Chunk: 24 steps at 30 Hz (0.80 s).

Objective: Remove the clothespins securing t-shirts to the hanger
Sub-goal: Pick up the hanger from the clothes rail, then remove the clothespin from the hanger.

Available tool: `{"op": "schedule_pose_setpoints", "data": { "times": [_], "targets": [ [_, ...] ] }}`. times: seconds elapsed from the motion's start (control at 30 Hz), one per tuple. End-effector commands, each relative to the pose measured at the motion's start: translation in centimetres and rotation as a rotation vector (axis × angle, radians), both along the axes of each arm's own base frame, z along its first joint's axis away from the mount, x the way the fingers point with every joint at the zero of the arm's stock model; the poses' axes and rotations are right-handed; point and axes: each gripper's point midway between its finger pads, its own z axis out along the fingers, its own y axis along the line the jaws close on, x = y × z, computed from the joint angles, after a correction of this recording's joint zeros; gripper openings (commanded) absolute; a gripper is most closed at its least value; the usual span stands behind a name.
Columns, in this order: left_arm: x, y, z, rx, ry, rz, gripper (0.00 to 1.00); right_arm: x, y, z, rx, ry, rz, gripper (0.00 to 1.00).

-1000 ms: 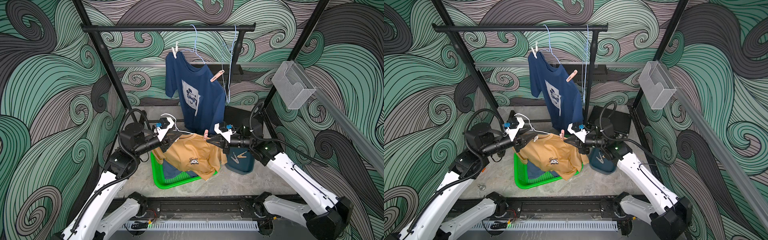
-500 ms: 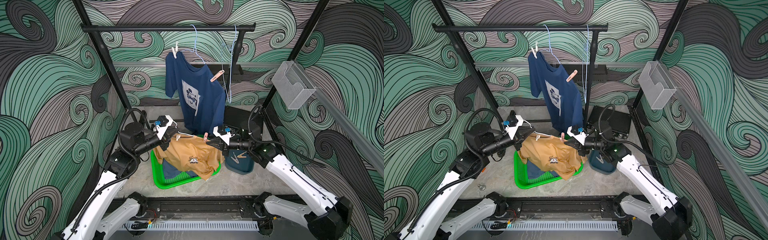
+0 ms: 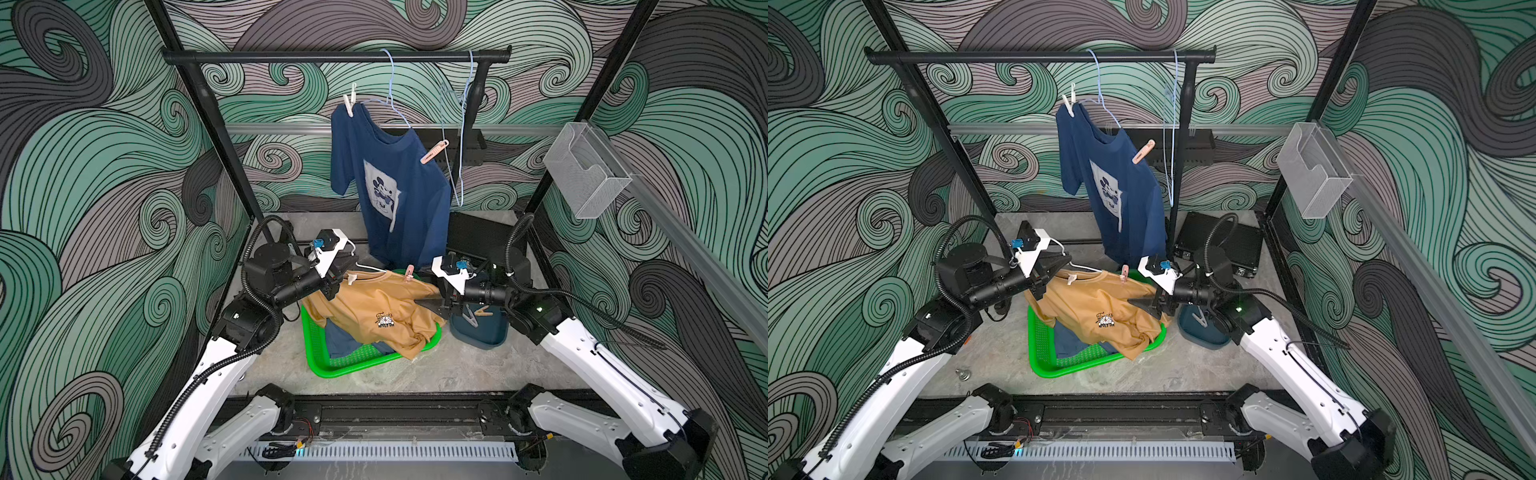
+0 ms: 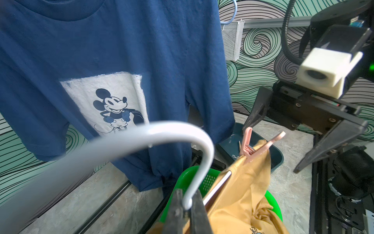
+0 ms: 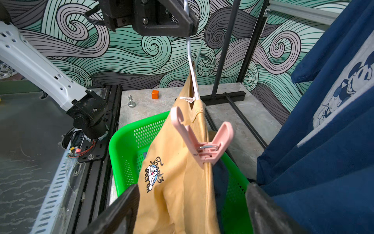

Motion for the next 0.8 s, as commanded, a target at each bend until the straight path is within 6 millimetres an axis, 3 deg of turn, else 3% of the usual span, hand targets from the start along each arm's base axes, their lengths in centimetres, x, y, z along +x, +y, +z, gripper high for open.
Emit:
{"op": "schedule_pose_setpoints", "data": {
  "times": [0.0, 0.13, 0.37, 0.77],
  "targets": [
    [-0.2, 0.4, 0.9, -0.01, -0.044, 0.015, 0.0, 0.0, 0.1, 0.8, 0.002, 0.074, -0.02, 0.88],
    [-0.5, 0.8, 0.9, -0.007, -0.052, 0.027, 0.0, 0.0, 0.6, 1.6, 0.011, 0.156, -0.012, 0.93],
    [-0.5, 0.7, 0.8, -0.009, -0.05, 0.022, 0.0, -0.3, 2.2, 1.8, 0.019, 0.181, 0.012, 0.92],
    [-0.8, 0.7, 0.7, -0.01, -0.048, 0.019, 0.0, 1.0, 3.4, 2.8, 0.041, 0.175, 0.006, 0.72]
  ]
}}
